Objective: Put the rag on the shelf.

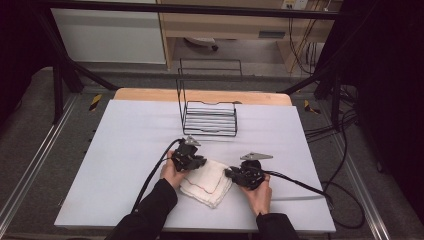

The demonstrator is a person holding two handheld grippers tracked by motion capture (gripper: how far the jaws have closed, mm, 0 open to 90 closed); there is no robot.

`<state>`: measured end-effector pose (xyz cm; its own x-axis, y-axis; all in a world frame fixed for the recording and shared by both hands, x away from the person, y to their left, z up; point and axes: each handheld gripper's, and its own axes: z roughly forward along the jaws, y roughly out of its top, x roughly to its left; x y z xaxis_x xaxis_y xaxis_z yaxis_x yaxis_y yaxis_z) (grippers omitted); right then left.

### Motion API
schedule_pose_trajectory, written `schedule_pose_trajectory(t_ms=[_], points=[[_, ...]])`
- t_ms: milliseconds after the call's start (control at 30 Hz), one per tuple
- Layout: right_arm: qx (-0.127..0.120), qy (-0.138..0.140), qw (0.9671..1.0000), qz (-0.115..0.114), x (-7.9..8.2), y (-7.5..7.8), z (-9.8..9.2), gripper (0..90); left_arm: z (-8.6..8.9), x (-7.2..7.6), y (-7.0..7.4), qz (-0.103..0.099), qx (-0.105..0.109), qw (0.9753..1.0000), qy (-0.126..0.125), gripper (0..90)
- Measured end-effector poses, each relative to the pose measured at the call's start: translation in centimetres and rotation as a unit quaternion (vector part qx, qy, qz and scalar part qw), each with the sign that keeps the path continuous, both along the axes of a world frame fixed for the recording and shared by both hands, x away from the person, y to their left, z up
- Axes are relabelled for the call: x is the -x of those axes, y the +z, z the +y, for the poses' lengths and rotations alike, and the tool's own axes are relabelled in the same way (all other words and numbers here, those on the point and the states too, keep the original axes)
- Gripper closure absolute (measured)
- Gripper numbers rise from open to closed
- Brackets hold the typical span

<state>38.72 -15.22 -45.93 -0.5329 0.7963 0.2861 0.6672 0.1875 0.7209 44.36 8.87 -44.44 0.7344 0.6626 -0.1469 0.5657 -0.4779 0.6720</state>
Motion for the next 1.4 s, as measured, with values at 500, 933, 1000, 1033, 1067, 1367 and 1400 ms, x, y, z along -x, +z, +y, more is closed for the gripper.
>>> schedule_pose_trajectory(t_ms=[500,933,1000,1033,1067,1367,1400], points=[[-0.004,-0.002,1.0,0.003,-0.08,0.11,-0.03,82.1,-0.01,0.01,0.03,-0.002,-0.002,1.0,-0.003,78.9],[-0.001,0.0,1.0,0.002,-0.06,0.17,0.02,82.6,-0.27,0.2,0.14,-0.003,-0.008,0.9999,0.008,80.1],[0.004,0.001,1.0,-0.001,-0.05,0.2,0.08,82.7,-0.32,0.28,0.15,-0.005,-0.009,0.9999,0.007,81.3],[0.004,0.001,1.0,-0.001,-0.03,0.22,0.1,82.8,-0.31,0.27,0.17,-0.004,-0.008,0.9999,0.008,81.7],[0.004,0.0,1.0,-0.001,-0.02,0.22,0.11,82.9,-0.29,0.25,0.18,-0.004,-0.008,0.9999,0.009,82.1],[0.01,0.0,0.9997,-0.024,0.28,0.78,0.27,83.3,0.27,0.62,0.49,-0.013,0.013,0.9996,0.019,83.3],[0.006,0.001,0.9996,-0.029,0.33,0.91,0.22,83.3,0.44,0.74,0.65,-0.016,0.021,0.9994,0.022,83.3]])
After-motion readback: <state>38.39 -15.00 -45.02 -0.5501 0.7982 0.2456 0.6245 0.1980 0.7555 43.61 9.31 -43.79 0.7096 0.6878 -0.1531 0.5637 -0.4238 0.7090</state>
